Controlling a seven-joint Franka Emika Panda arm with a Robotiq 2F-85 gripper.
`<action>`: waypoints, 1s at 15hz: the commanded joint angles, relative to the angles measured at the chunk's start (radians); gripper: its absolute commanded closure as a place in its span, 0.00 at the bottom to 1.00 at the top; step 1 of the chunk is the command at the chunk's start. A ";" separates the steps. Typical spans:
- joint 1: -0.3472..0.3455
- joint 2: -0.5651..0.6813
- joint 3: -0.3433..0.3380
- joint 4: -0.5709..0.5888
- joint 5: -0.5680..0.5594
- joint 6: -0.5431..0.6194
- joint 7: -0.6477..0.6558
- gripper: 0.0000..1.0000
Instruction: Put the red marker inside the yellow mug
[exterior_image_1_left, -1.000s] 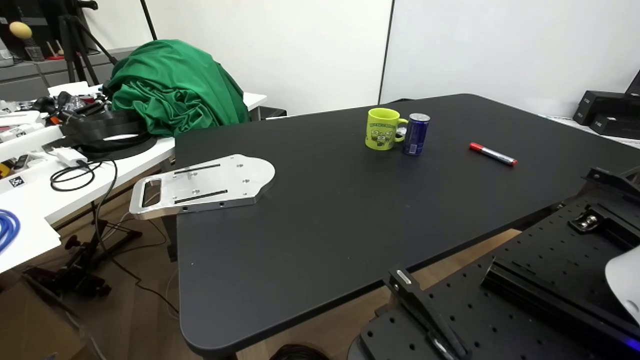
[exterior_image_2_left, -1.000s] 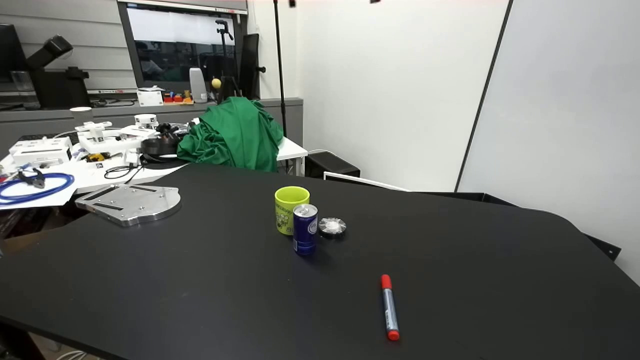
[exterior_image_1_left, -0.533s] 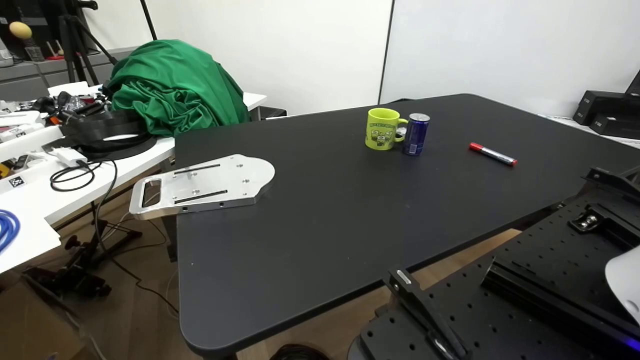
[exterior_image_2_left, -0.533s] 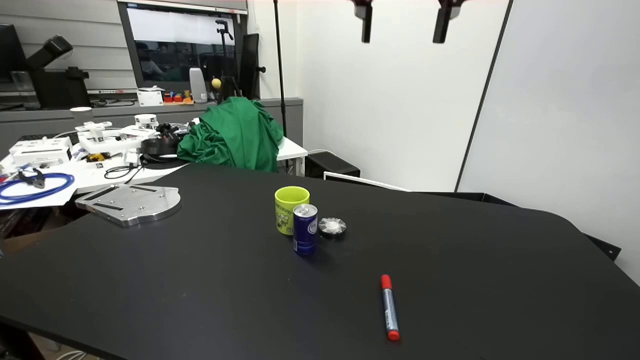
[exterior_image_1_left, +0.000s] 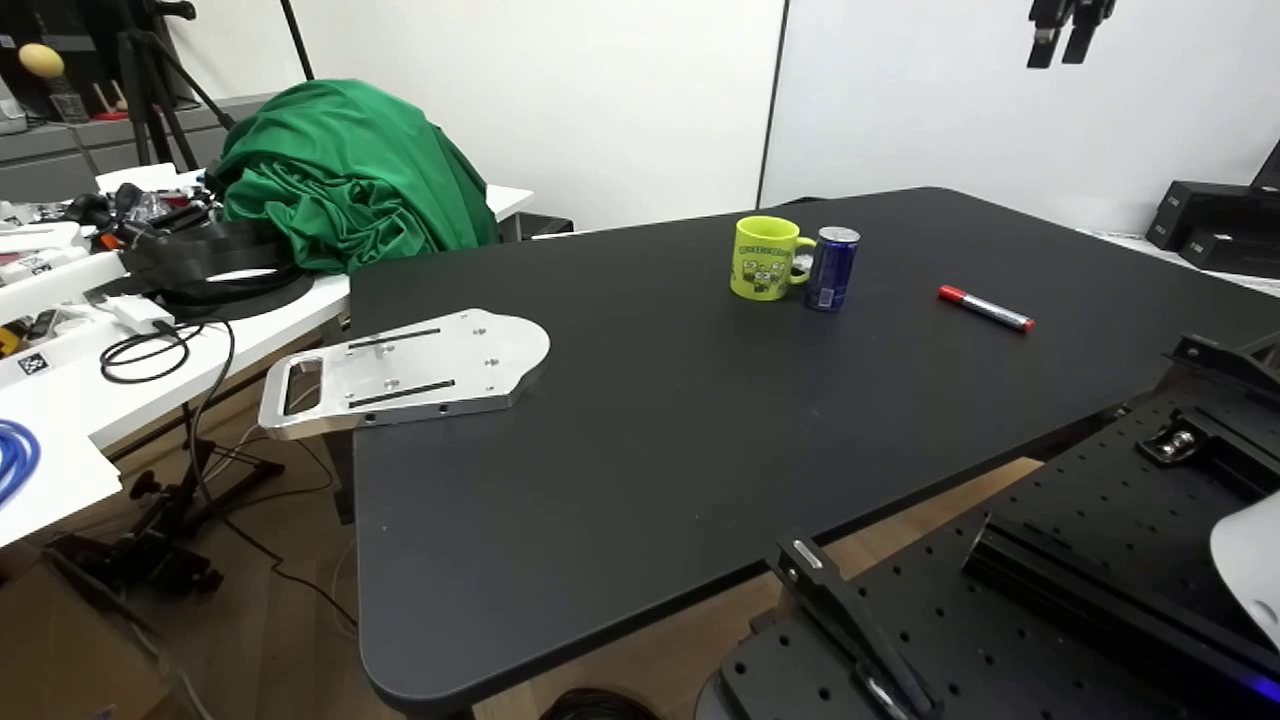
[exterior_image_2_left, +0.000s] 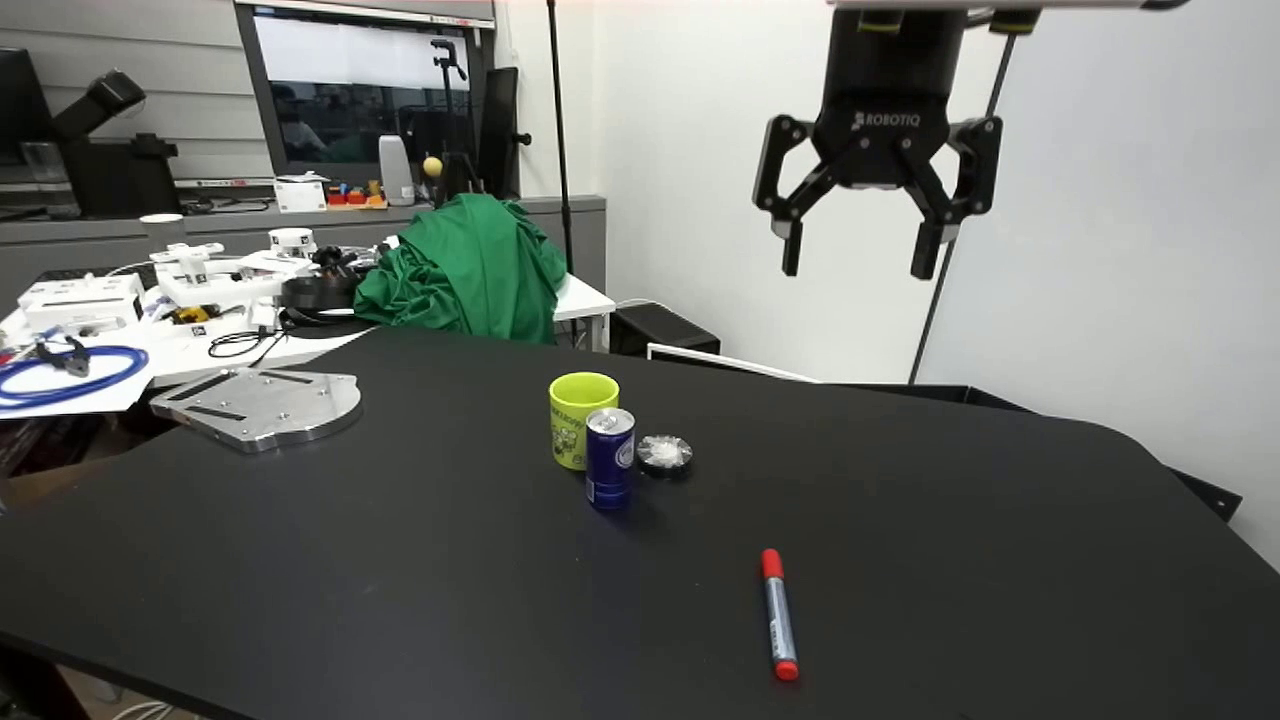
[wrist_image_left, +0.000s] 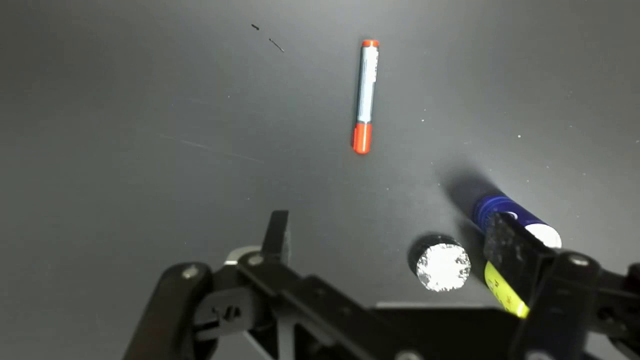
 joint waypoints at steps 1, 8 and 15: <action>-0.055 0.115 0.047 0.078 -0.009 -0.027 0.044 0.00; -0.088 0.100 0.084 0.036 -0.019 -0.002 0.026 0.00; -0.090 0.163 0.104 -0.006 -0.024 0.040 0.060 0.00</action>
